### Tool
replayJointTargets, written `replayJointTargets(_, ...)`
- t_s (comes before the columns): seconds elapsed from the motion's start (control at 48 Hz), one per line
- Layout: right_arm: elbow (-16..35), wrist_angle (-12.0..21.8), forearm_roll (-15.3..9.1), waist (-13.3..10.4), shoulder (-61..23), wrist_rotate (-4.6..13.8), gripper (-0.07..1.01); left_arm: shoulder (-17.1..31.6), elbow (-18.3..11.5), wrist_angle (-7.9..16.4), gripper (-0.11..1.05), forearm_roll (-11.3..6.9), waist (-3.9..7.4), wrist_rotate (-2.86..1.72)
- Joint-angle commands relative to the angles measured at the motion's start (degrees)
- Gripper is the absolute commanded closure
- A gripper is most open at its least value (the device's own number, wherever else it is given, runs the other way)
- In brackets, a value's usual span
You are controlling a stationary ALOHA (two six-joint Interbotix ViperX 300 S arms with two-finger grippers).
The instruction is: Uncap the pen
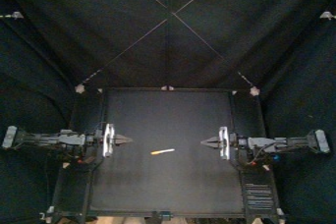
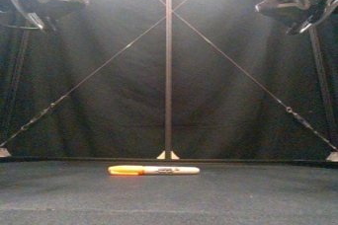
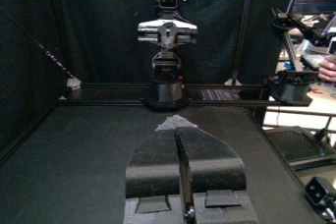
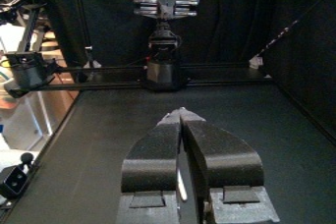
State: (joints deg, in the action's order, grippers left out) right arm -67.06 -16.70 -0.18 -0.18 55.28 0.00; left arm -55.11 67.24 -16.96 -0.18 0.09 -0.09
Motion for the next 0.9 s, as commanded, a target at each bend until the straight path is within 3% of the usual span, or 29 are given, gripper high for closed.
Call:
replayJointTargets(0.021, 1.7, -0.7, 0.1, -0.9, -1.7, 0.35, 0.91, 0.4, -0.3, -1.6, 1.01, 0.09, -0.35, 0.35)
replayJointTargets(0.208, 6.2, -0.6, 0.0, -1.8, -11.1, 0.44, 0.91, 0.4, 0.8, -6.1, 0.93, 1.58, -0.35, 0.44)
replayJointTargets(0.312, 9.9, -0.4, 0.0, -2.1, -18.4, 0.44, 0.91, 1.1, 2.1, -6.5, 0.91, 2.46, -0.44, 0.26)
replayJointTargets(0.458, 14.7, 0.4, -0.2, -2.7, -28.7, 0.35, 0.91, 3.4, 2.9, -6.4, 0.88, 2.11, -0.62, -0.09)
replayJointTargets(0.562, 17.3, 1.3, -0.2, -2.8, -35.2, 0.26, 0.88, 6.6, 2.8, -6.3, 0.83, 1.49, -0.62, -0.09)
replayJointTargets(0.688, 20.1, 3.2, -0.2, -2.8, -42.5, 0.18, 0.75, 9.8, 2.9, -6.1, 0.74, 1.23, -0.62, -0.09)
replayJointTargets(0.896, 24.6, 5.7, -0.1, -3.3, -51.2, 0.09, 0.45, 12.6, 2.9, -4.8, 0.51, 1.14, -0.62, 0.0)
